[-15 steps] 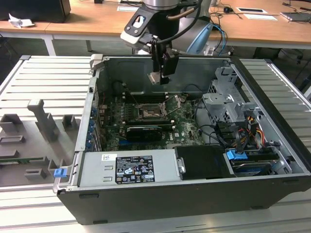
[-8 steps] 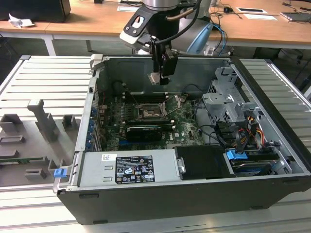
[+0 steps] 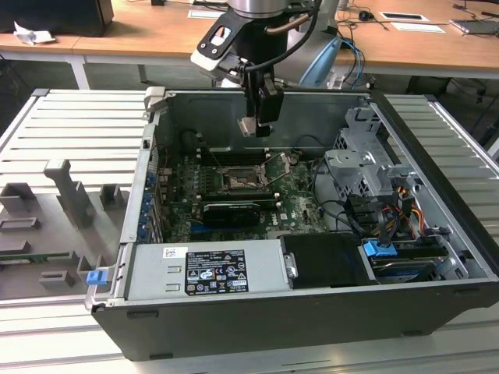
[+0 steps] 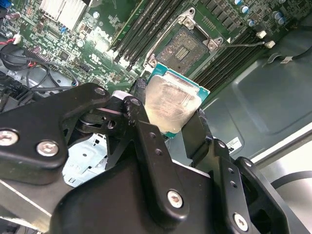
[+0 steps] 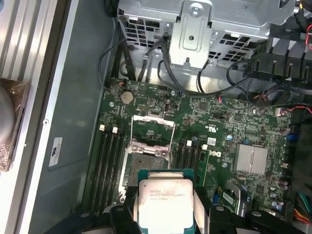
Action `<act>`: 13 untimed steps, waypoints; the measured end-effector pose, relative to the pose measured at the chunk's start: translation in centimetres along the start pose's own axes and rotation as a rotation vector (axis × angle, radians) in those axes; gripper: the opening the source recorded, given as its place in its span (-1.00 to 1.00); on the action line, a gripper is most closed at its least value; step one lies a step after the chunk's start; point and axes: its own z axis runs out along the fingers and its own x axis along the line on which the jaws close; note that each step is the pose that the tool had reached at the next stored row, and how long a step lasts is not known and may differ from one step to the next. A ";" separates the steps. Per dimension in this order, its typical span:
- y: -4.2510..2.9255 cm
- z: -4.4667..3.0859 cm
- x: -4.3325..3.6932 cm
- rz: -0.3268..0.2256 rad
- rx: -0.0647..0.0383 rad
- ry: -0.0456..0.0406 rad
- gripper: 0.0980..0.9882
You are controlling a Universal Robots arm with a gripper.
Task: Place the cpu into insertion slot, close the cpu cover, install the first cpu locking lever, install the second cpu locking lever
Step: 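Place the cpu into insertion slot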
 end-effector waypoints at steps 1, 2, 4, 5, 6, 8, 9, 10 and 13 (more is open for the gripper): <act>0.00 0.01 0.00 0.005 0.000 -0.0004 -0.01; 0.00 0.03 0.00 0.012 0.000 -0.0010 -0.01; -0.01 0.06 0.00 0.038 -0.001 -0.0032 -0.01; -0.01 0.08 0.00 0.052 -0.001 -0.0045 -0.01; -0.01 0.10 0.00 0.075 -0.001 -0.0066 -0.01; -0.02 0.22 0.00 0.112 -0.002 -0.0099 -0.01; -0.02 0.27 0.00 0.116 -0.002 -0.0103 -0.01; -0.03 0.36 -0.01 0.117 -0.002 -0.0103 -0.01; -0.04 0.47 -0.01 0.117 -0.002 -0.0103 -0.01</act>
